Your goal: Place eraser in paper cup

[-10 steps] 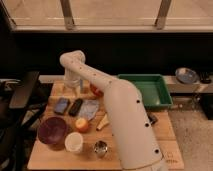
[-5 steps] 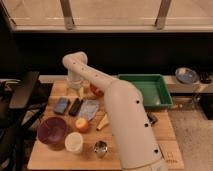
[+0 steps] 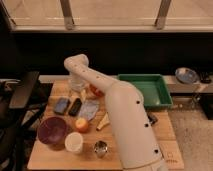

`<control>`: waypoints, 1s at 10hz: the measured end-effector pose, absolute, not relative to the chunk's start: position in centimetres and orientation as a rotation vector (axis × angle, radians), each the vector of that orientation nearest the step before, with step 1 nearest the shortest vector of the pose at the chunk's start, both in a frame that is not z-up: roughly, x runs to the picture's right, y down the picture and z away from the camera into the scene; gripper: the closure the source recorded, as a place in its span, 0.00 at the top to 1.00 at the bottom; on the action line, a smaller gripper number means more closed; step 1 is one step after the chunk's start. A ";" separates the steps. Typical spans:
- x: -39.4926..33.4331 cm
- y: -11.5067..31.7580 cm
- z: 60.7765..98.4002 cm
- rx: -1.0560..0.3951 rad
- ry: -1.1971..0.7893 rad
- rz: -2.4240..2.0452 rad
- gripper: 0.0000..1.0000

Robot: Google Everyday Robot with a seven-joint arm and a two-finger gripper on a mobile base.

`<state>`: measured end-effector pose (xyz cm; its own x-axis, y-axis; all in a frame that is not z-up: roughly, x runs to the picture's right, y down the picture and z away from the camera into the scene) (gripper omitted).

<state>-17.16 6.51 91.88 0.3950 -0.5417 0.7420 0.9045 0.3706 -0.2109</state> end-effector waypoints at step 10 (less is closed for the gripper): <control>-17.4 9.4 92.5 -0.732 -0.675 -1.019 0.29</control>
